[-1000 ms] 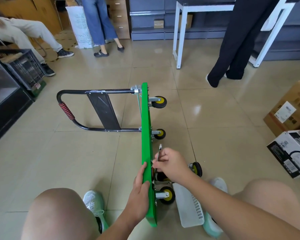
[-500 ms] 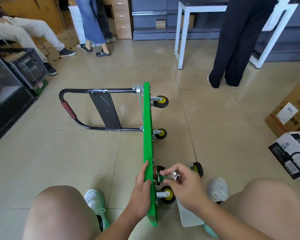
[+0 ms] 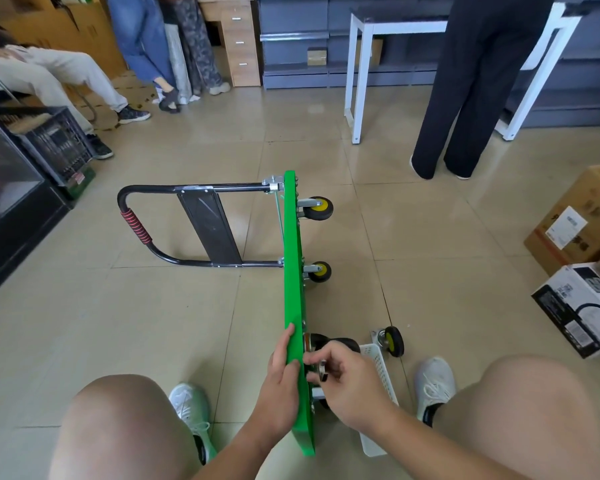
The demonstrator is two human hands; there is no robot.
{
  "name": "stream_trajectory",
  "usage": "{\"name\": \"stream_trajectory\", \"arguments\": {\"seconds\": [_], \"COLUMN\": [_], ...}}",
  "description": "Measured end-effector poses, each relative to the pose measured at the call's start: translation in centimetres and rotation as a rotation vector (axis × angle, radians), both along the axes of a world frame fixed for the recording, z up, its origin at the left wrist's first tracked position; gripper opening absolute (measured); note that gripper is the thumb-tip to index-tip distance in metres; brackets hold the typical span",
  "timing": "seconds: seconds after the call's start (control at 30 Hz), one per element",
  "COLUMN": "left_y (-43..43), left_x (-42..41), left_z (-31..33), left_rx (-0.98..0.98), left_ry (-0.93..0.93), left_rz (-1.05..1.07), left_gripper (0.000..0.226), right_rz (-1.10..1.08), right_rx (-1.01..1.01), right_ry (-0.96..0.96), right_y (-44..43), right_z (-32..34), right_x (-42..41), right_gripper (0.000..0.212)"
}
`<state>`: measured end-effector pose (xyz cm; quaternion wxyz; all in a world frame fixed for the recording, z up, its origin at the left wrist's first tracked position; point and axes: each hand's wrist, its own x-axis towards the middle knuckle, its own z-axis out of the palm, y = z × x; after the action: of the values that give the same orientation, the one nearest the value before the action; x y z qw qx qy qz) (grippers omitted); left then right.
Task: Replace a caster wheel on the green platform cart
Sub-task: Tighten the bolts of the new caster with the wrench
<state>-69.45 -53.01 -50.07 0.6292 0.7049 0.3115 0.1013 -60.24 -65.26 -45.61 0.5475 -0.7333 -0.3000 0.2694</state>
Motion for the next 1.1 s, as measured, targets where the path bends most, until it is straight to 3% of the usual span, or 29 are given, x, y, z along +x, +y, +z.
{"name": "stream_trajectory", "arguments": {"seconds": [0.1,0.47,0.63,1.1], "left_y": [0.0,0.0,-0.1,0.1], "left_x": [0.1,-0.1,0.0,-0.1], "left_z": [0.1,-0.4,-0.2,-0.4], "left_rx": [0.01,0.022,0.031,0.016], "left_ry": [0.024,0.029,0.028,-0.013], "left_rz": [0.01,0.007,-0.012,-0.006], "left_gripper": [0.06,0.062,0.06,0.062], "right_rz": [-0.022,-0.103,-0.148,-0.053], "right_rx": [-0.024,-0.143,0.003,0.053], "right_ry": [0.024,0.134,0.191,-0.033], "right_y": [1.2,4.7,3.4,-1.3], "right_z": [0.9,2.7,3.9,1.2], "right_x": [1.0,5.3,5.0,0.1], "right_gripper": [0.018,0.02,0.015,0.022]}}
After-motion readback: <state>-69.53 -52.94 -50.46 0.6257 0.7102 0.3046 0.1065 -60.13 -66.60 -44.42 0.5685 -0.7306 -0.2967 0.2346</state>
